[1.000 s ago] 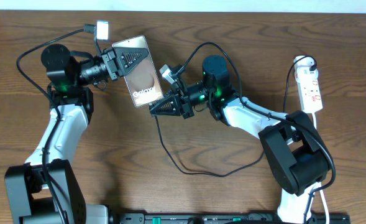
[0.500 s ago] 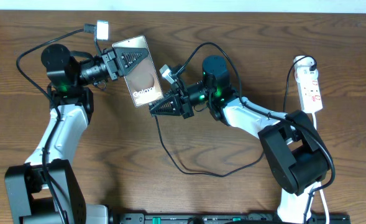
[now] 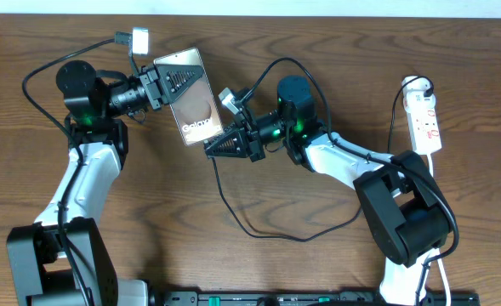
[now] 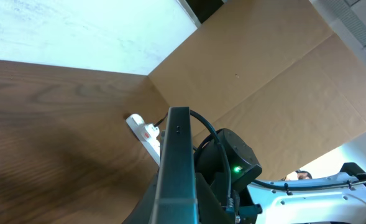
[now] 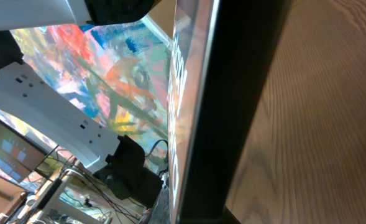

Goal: Plug charger to phone and switch on socket

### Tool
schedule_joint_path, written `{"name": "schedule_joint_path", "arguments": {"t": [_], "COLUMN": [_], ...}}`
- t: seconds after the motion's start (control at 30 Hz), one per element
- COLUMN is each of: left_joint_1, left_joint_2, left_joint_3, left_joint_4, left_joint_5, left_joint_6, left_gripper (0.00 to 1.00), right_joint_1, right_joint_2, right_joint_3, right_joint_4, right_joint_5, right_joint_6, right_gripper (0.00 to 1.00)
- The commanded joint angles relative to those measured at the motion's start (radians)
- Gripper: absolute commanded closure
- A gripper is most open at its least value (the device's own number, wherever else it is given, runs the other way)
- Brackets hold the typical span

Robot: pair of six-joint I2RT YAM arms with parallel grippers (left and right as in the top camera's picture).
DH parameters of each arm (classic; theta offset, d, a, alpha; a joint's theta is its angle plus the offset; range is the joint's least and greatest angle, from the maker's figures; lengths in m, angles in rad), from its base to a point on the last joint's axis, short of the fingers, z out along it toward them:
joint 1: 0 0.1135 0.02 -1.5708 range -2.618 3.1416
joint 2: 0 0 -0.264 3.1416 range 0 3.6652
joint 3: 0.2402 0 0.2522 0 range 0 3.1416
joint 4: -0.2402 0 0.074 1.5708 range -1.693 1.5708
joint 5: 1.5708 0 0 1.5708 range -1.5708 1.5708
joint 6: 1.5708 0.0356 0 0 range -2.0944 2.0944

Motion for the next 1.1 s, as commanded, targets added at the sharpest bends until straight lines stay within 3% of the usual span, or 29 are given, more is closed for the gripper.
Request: {"name": "schedule_joint_path", "arguments": {"t": [0.0, 1.07], "left_joint_1": [-0.020, -0.019], "left_joint_2": [-0.002, -0.002], "left_joint_3": [0.006, 0.006], "left_joint_4": [0.003, 0.010], "left_joint_5": [0.028, 0.028], "left_joint_6": [0.035, 0.047], "left_gripper": [0.93, 0.93], "right_joint_1": [-0.005, -0.005], "right_joint_2": [-0.011, -0.011], "right_joint_3": [0.026, 0.026], "right_joint_4": [0.022, 0.070], "right_joint_5": [0.056, 0.044], "right_joint_6": [0.005, 0.032], "right_gripper": [0.99, 0.99]}}
